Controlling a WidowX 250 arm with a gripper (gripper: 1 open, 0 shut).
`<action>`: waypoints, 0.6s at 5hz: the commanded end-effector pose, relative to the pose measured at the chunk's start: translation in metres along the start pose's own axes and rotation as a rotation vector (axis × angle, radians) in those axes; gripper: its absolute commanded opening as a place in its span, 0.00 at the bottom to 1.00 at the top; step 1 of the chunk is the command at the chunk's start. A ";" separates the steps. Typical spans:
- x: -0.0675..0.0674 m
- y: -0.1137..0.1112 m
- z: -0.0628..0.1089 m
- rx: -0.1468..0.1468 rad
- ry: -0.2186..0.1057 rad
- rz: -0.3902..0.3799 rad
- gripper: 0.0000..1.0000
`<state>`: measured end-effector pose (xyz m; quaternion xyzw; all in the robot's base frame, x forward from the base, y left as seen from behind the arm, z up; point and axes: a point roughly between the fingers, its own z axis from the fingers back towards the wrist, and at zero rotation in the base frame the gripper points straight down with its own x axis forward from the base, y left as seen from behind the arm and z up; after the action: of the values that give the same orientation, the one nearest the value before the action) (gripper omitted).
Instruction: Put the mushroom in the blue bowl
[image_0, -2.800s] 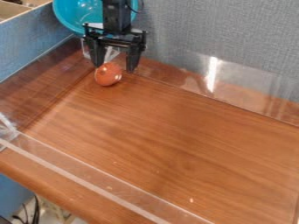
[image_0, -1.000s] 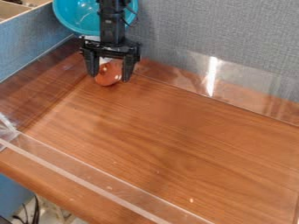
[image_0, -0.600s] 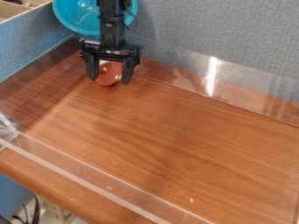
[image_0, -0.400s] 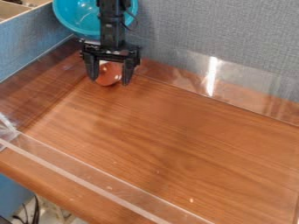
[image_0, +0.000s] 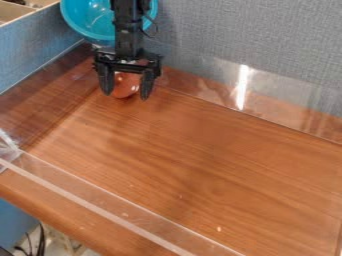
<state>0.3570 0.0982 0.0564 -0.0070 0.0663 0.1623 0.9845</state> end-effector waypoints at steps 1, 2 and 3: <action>0.002 0.000 0.040 -0.018 -0.094 0.011 1.00; 0.000 -0.002 0.052 -0.031 -0.111 0.015 1.00; -0.002 -0.004 0.066 -0.046 -0.130 0.019 1.00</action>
<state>0.3570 0.0923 0.0796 -0.0240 0.0615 0.1722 0.9828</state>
